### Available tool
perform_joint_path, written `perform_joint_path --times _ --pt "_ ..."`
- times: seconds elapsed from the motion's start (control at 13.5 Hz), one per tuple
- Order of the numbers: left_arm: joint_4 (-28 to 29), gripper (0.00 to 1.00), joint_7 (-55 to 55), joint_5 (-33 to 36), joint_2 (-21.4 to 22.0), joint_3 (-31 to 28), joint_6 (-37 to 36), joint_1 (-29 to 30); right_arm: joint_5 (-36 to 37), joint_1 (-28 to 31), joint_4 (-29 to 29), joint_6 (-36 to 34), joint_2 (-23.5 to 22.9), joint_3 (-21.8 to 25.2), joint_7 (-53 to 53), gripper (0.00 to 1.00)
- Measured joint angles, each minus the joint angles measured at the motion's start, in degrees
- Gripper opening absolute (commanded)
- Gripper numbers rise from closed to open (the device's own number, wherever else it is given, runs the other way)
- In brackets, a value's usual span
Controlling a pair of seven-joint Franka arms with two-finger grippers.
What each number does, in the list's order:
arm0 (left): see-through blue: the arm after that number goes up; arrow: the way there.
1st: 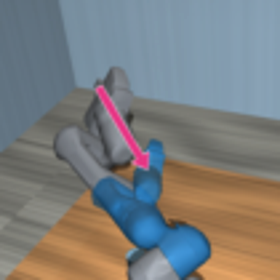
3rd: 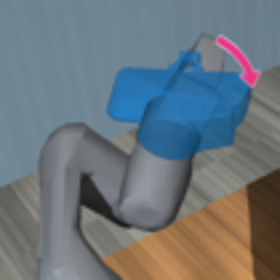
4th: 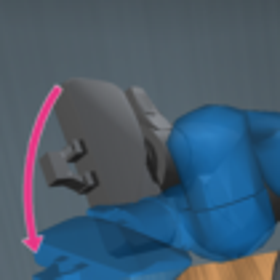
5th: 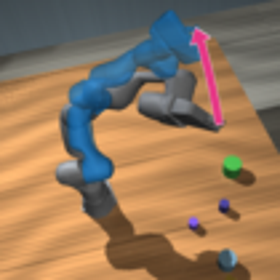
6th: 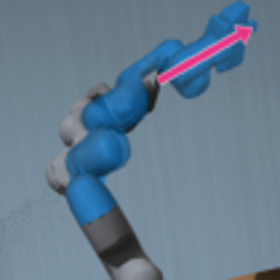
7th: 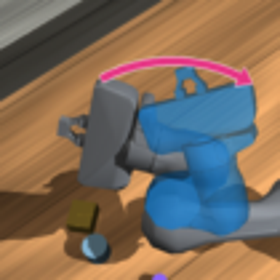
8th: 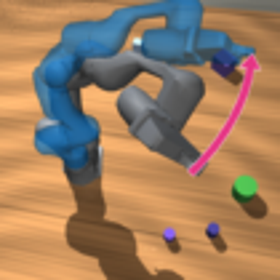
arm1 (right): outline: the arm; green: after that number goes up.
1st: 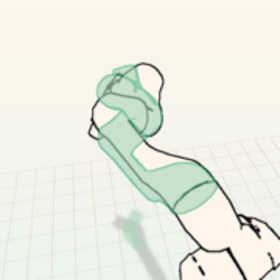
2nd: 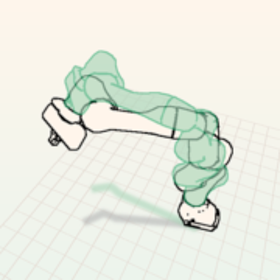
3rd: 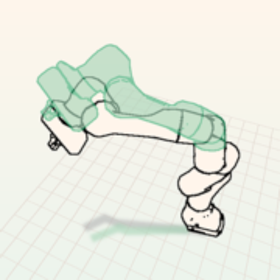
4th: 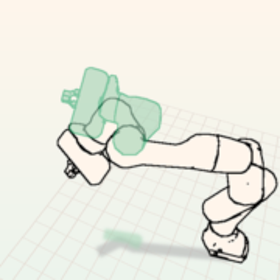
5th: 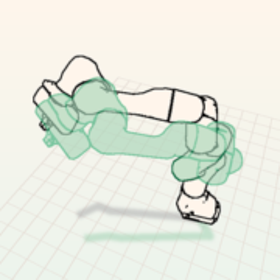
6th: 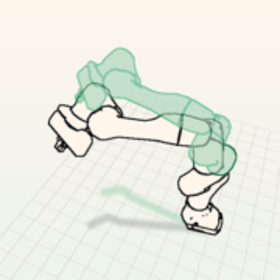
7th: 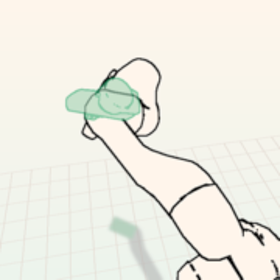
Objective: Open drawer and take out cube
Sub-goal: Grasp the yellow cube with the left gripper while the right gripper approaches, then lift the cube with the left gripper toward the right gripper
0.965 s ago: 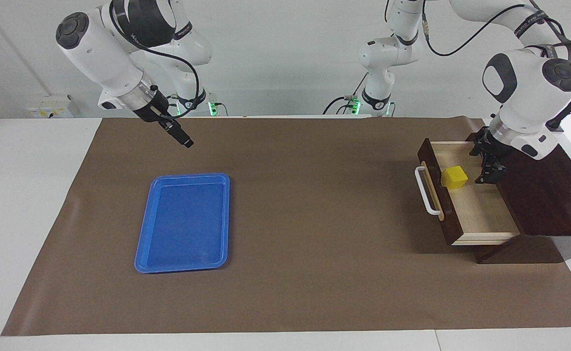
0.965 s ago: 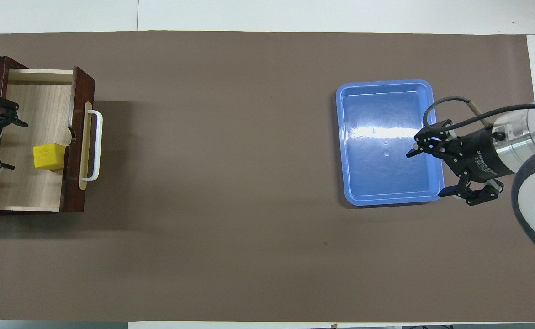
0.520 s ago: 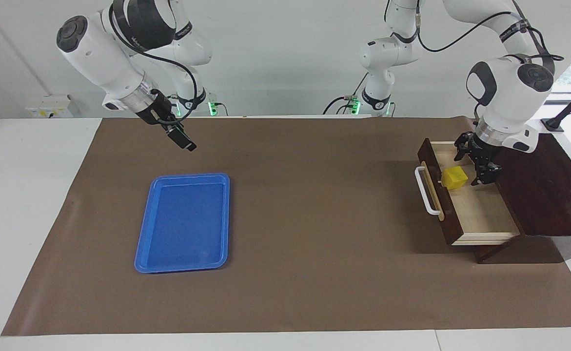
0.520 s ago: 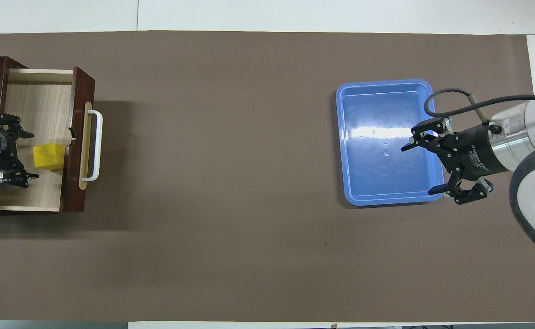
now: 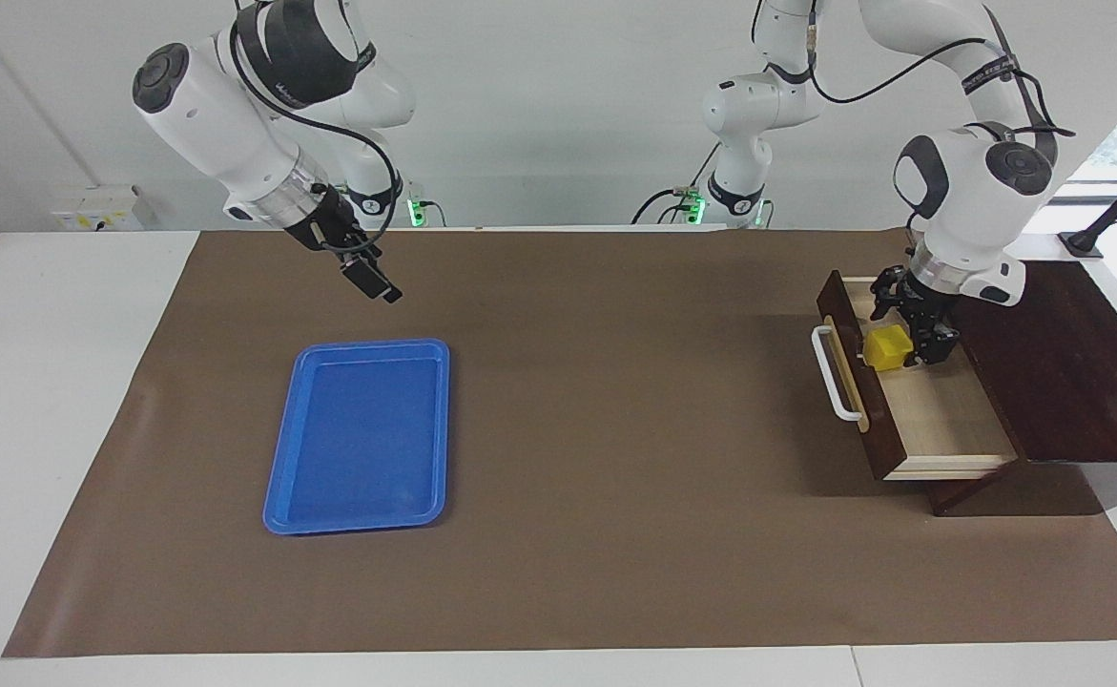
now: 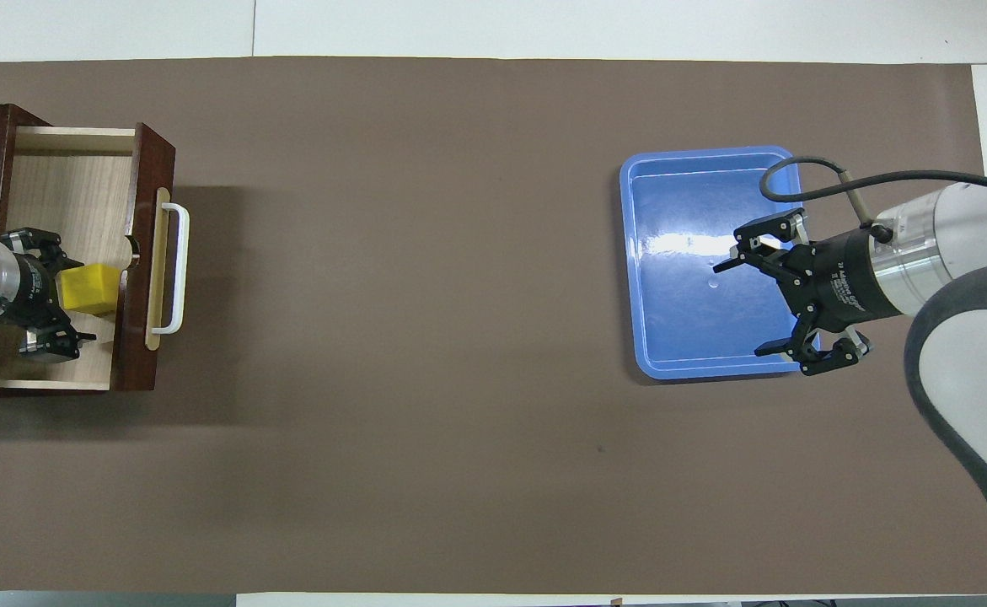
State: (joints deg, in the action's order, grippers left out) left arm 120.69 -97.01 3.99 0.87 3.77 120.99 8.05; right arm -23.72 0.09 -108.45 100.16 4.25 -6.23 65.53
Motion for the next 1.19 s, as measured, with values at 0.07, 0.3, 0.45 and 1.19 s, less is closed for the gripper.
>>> perform_joint_path --times 0.07,0.3,0.45,1.19 --pt "-0.1 0.01 -0.6 -0.5 0.0 -0.1 0.2 0.1 -0.4 -0.8 -0.1 0.6 -0.4 0.0 1.2 1.00" --pt "-1.3 0.00 -1.5 -2.6 0.0 -0.3 0.5 0.8 -4.1 -2.5 -0.3 3.9 -2.2 -0.1 6.3 1.00" --pt "-4.0 0.00 -1.6 -3.3 -0.4 -0.2 -1.6 0.8 -7.2 -3.0 -0.4 4.6 -3.5 -0.1 7.7 1.00" --pt "-26.4 0.00 -18.4 -4.6 -5.0 1.7 -22.5 -20.3 -20.5 -10.3 -0.3 9.9 -8.7 -0.2 10.9 1.00"
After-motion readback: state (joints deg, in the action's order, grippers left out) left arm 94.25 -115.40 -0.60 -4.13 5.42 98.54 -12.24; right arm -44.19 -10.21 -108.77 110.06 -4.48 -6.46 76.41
